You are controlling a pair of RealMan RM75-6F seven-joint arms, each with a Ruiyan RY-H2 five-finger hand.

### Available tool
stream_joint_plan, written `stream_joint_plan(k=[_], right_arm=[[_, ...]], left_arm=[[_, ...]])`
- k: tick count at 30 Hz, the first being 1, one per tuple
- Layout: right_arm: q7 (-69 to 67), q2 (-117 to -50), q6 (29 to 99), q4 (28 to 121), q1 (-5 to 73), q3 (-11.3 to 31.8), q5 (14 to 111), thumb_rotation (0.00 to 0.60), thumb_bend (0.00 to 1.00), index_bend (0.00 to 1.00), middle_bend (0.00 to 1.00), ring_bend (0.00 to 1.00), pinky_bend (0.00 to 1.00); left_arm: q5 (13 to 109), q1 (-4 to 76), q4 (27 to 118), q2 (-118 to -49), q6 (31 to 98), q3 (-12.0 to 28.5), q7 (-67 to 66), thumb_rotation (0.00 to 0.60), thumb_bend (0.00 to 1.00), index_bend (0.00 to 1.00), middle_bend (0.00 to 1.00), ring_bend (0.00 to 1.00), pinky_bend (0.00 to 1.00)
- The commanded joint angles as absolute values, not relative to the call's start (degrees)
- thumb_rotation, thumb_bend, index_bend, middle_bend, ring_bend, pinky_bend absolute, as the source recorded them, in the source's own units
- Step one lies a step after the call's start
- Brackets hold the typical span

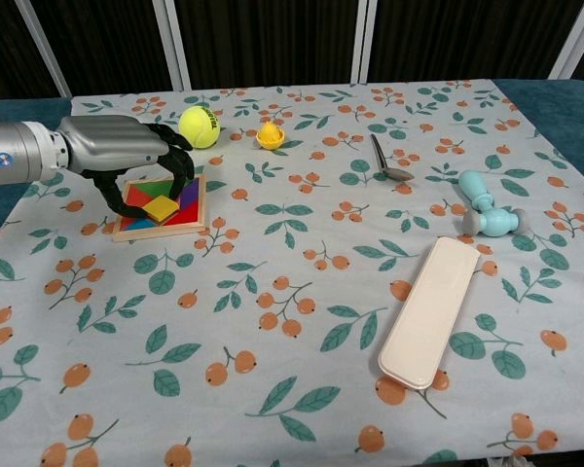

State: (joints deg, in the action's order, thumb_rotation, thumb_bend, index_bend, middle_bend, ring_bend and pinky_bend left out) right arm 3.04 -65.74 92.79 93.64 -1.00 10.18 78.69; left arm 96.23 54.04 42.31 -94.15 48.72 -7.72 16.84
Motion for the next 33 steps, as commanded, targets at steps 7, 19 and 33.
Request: stream_joint_plan(k=[7, 19, 33], right_arm=[[3.01, -65.73, 92.84, 93.65, -1.02, 10.13, 78.8, 0.6, 0.13, 0.0, 0.0, 0.15, 0.37], [2.94, -65.68, 92.78, 93.65, -1.02, 10.14, 78.76, 0.6, 0.13, 0.0, 0.0, 0.15, 0.37], [3.0, -65.67, 92.76, 93.7, -1.04, 10.17, 78.64, 0.6, 0.13, 0.0, 0.0, 0.15, 0.37]], left_arm=[[96.26, 54.06, 42.86, -93.82, 48.62, -7.77, 16.57, 0.6, 0.36, 0.53, 0.2, 0.03, 0.02], [95.97, 54.15, 43.94, -93.39, 48.24, -7.51, 15.69, 0.6, 0.36, 0.53, 0.2, 0.03, 0.02], [95.95, 54.19, 43.79, -93.7, 47.97, -7.48, 15.53, 0.6, 0.36, 0.53, 0.2, 0.03, 0.02]])
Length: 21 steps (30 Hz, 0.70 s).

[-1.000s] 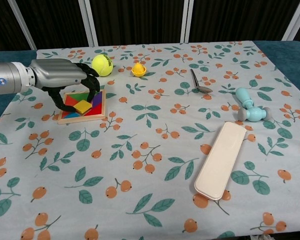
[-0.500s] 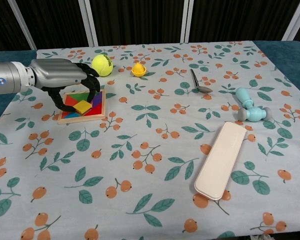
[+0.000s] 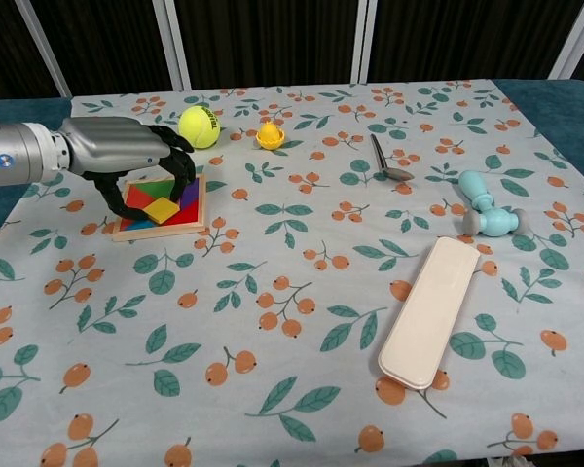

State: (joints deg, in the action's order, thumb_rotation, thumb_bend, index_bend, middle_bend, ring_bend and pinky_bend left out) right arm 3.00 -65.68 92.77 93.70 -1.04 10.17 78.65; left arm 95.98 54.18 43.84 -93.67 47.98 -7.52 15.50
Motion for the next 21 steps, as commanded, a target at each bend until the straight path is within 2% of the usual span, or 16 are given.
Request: stream_joint_plan(k=[1, 21], right_arm=[[3.0, -65.67, 92.75, 93.69, -1.03, 10.18, 78.64, 0.6, 0.13, 0.0, 0.0, 0.15, 0.37], [3.02, -65.67, 92.6, 93.76, -1.01, 10.16, 78.54, 0.6, 0.13, 0.0, 0.0, 0.15, 0.37]], left_arm=[[95.93, 54.2, 43.76, -93.73, 47.98, -7.46, 15.54, 0.6, 0.36, 0.52, 0.2, 0.03, 0.02], [95.74, 54.36, 44.1, -93.47, 47.18, -7.46, 15.26, 0.6, 0.34, 0.43, 0.19, 0.02, 0.02]])
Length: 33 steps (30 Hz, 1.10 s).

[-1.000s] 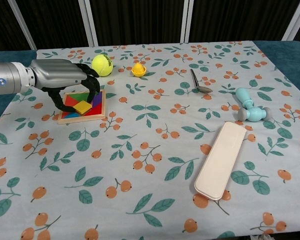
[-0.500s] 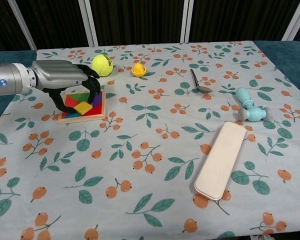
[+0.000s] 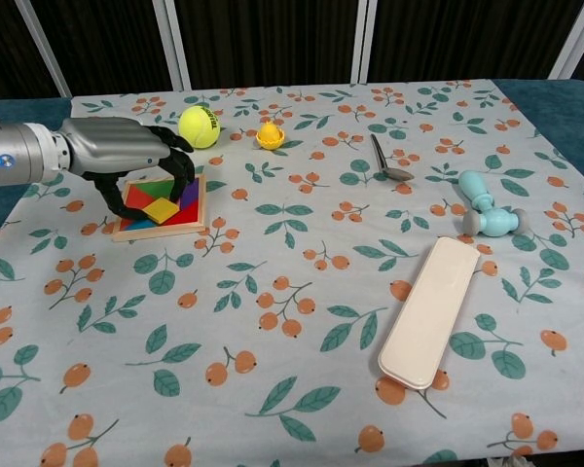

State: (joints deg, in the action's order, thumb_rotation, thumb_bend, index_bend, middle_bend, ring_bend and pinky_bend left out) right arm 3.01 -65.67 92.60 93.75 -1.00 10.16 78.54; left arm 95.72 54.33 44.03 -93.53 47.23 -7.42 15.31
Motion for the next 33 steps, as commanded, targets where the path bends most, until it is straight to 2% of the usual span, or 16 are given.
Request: stream_joint_plan(k=[1, 19, 24, 28, 33], right_arm=[[3.03, -65.67, 92.59, 93.75, -1.0, 10.15, 78.55, 0.6, 0.13, 0.0, 0.0, 0.15, 0.37], [2.96, -65.69, 92.52, 93.77, -0.97, 10.19, 78.46, 0.6, 0.13, 0.0, 0.0, 0.15, 0.37], [2.96, -65.73, 92.46, 93.7, -0.95, 10.2, 78.42, 0.6, 0.13, 0.0, 0.0, 0.15, 0.37], [2.99, -65.72, 92.32, 93.66, -0.91, 10.23, 78.26, 0.6, 0.13, 0.0, 0.0, 0.15, 0.37], [3.16, -65.75, 92.31, 93.67, -0.85, 10.13, 78.49, 0.6, 0.13, 0.0, 0.0, 0.15, 0.37]], left_arm=[[95.75, 54.37, 44.17, -93.41, 47.15, -7.47, 15.23, 0.6, 0.33, 0.43, 0.19, 0.02, 0.02], [95.76, 54.73, 46.85, -91.91, 46.44, -7.64, 15.2, 0.6, 0.32, 0.38, 0.18, 0.02, 0.02], [95.06, 54.48, 47.54, -90.63, 48.0, -6.48, 14.36, 0.6, 0.32, 0.35, 0.18, 0.01, 0.02], [93.64, 54.0, 50.55, -88.21, 50.81, -4.33, 14.67, 0.6, 0.32, 0.27, 0.16, 0.01, 0.02], [89.68, 51.52, 60.58, -81.25, 53.34, -1.83, 10.52, 0.6, 0.32, 0.17, 0.11, 0.0, 0.0]])
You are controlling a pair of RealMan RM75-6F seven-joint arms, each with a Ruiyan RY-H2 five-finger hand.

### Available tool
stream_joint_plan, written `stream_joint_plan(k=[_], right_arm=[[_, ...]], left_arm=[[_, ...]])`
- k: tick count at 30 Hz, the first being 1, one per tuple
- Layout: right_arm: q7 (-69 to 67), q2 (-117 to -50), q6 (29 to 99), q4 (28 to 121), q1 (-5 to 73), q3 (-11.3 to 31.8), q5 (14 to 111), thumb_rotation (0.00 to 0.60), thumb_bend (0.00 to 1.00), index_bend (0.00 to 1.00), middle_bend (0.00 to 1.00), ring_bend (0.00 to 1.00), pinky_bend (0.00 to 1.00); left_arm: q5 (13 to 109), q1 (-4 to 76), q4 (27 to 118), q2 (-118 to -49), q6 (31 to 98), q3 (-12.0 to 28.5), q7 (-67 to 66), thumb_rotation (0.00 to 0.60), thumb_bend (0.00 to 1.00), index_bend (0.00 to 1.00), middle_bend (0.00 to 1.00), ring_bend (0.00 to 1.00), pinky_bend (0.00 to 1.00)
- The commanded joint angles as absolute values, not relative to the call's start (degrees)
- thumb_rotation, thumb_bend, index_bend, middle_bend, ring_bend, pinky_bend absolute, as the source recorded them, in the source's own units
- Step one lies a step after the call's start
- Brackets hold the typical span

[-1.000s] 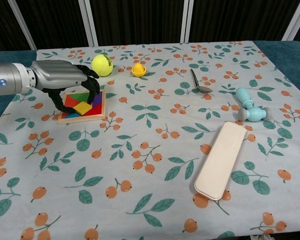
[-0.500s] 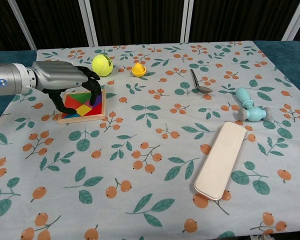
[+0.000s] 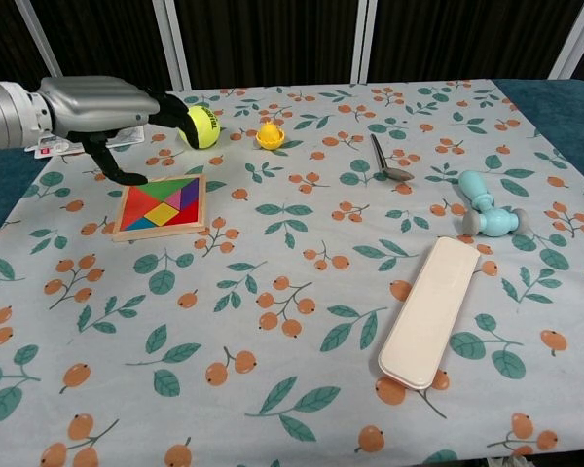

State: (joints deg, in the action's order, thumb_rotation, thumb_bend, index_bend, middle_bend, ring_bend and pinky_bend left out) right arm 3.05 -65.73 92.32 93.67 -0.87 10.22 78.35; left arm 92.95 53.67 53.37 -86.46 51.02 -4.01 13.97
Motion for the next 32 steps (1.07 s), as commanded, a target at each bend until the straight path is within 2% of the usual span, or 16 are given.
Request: stream_joint_plan(k=[1, 5, 9, 11, 15, 25, 32], right_arm=[[3.23, -65.76, 92.33, 93.69, -0.85, 10.05, 78.63, 0.6, 0.13, 0.0, 0.0, 0.15, 0.37], [3.46, -65.68, 92.8, 93.62, -0.89, 9.84, 79.47, 0.6, 0.12, 0.0, 0.0, 0.15, 0.36], [3.53, -65.36, 93.09, 93.13, -0.83, 9.51, 80.66, 0.6, 0.1, 0.0, 0.0, 0.15, 0.36], [3.55, -65.19, 93.24, 92.77, -0.74, 9.11, 81.8, 0.6, 0.1, 0.0, 0.0, 0.15, 0.35], [2.97, -64.65, 93.0, 92.02, -0.36, 7.86, 84.74, 0.6, 0.1, 0.0, 0.0, 0.15, 0.34], [3.21, -63.2, 89.24, 89.88, 1.78, 4.27, 91.01, 0.6, 0.1, 0.0, 0.0, 0.14, 0.32], [3.34, -62.9, 88.72, 89.45, 2.42, 3.69, 92.28, 0.6, 0.1, 0.0, 0.0, 0.14, 0.32]], left_arm=[[88.36, 50.36, 63.24, -79.5, 54.36, -1.28, 8.77, 0.6, 0.32, 0.17, 0.1, 0.0, 0.0], [82.83, 44.3, 75.47, -72.54, 60.33, -0.01, -0.12, 0.6, 0.32, 0.14, 0.08, 0.0, 0.0], [80.34, 37.27, 86.01, -67.34, 69.64, -0.67, -8.05, 0.6, 0.32, 0.11, 0.07, 0.0, 0.0], [79.72, 32.28, 91.26, -65.16, 76.47, -1.7, -11.52, 0.6, 0.32, 0.11, 0.06, 0.0, 0.0], [80.43, 24.6, 96.85, -63.05, 85.47, -4.54, -14.0, 0.6, 0.31, 0.09, 0.04, 0.0, 0.0], [83.37, 14.44, 96.5, -63.84, 93.73, -8.69, -12.08, 0.6, 0.29, 0.08, 0.04, 0.0, 0.0], [82.6, 11.43, 94.12, -65.56, 95.26, -7.43, -8.74, 0.6, 0.29, 0.07, 0.03, 0.0, 0.0]])
